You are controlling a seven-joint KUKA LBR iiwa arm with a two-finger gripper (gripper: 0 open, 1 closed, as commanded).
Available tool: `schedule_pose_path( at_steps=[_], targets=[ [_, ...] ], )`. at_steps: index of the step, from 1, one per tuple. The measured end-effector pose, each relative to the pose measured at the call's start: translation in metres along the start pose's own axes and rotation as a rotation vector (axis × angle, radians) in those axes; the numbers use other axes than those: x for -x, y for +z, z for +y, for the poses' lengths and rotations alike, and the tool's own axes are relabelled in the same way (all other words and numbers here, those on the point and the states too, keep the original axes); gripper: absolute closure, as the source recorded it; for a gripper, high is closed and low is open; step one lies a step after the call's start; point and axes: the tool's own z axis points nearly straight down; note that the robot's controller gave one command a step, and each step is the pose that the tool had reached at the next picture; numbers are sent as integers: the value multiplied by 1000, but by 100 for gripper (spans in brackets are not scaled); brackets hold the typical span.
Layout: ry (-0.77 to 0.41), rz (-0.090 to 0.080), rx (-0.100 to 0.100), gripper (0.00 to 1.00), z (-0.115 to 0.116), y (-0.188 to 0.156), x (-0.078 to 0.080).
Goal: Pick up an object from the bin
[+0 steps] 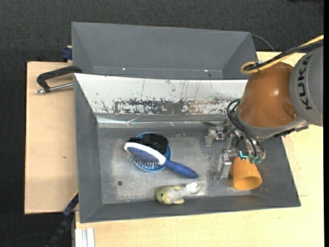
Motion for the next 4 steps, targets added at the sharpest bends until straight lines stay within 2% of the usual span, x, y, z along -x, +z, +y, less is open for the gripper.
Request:
schedule_pose_path(
  at_steps=[1,2,3,4],
  targets=[
    [147,-1,2,0,52,62,-8],
    [375,-9,1,0,78,57,-27],
    [564,-14,1,0,26,24,-18],
    [653,-19,-2,0,-92,-28,7]
  ],
)
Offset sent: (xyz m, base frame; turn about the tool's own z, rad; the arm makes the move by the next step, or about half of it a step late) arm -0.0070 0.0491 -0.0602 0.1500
